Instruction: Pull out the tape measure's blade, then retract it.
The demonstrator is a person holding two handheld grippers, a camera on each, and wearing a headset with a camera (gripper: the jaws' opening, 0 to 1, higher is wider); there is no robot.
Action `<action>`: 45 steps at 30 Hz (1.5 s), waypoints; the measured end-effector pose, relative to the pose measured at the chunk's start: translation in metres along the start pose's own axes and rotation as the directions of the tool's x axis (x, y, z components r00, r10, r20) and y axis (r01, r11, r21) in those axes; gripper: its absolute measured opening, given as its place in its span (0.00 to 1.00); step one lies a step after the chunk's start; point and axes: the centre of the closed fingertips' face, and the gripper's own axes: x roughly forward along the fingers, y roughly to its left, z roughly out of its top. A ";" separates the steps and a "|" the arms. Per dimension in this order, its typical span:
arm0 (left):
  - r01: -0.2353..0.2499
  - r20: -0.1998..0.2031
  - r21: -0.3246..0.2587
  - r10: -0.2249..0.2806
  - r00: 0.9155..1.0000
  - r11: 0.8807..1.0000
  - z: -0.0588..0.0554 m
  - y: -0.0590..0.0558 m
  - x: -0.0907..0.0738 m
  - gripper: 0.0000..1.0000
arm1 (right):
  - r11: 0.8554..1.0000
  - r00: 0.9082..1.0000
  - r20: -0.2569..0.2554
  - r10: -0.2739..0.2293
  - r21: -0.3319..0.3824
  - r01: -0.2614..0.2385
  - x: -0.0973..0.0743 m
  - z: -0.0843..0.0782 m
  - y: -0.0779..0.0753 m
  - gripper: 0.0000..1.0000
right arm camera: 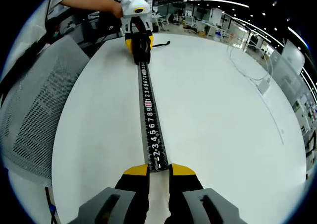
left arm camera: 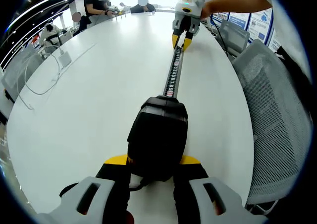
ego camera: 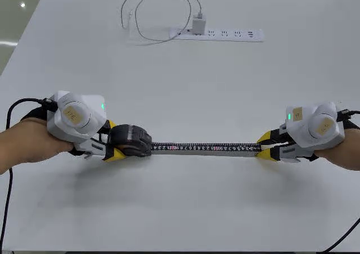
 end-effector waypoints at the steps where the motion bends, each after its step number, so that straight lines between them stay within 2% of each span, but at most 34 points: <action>1: 0.002 0.001 0.000 -0.002 1.000 1.000 0.000 0.000 0.000 0.29 | 1.000 1.000 -0.001 0.000 0.002 0.000 0.000 0.000 0.000 0.11; 11: -0.003 0.006 -0.004 0.003 1.000 1.000 0.001 -0.001 0.000 0.29 | 1.000 1.000 -0.005 -0.003 0.005 0.003 -0.001 0.001 0.001 0.11; 17: -0.005 -0.002 -0.015 0.004 1.000 1.000 -0.002 0.000 -0.001 0.31 | 0.999 1.000 0.019 -0.005 0.033 0.004 0.000 0.010 -0.001 0.18; 24: -0.010 0.006 -0.043 0.010 1.000 0.999 -0.004 0.000 -0.003 0.38 | 0.999 1.000 0.024 0.002 0.044 -0.003 0.003 0.012 -0.001 0.20; 30: -0.008 0.020 -0.050 0.009 1.000 0.999 -0.002 -0.001 -0.003 0.41 | 0.998 1.000 0.025 0.001 0.061 -0.003 0.003 0.011 0.000 0.22; 34: -0.013 0.035 -0.069 0.015 0.999 0.998 0.002 0.000 -0.002 0.48 | 0.997 1.000 0.029 0.005 0.079 -0.007 0.003 0.013 0.002 0.27; 39: -0.014 0.037 -0.076 0.017 0.999 0.997 0.002 -0.001 -0.003 0.51 | 0.996 0.999 0.034 0.003 0.094 -0.006 0.003 0.016 0.002 0.31; 45: -0.007 0.044 -0.078 0.010 0.999 0.997 0.003 -0.004 -0.003 0.52 | 0.994 0.999 0.048 0.000 0.105 -0.005 0.003 0.018 0.004 0.31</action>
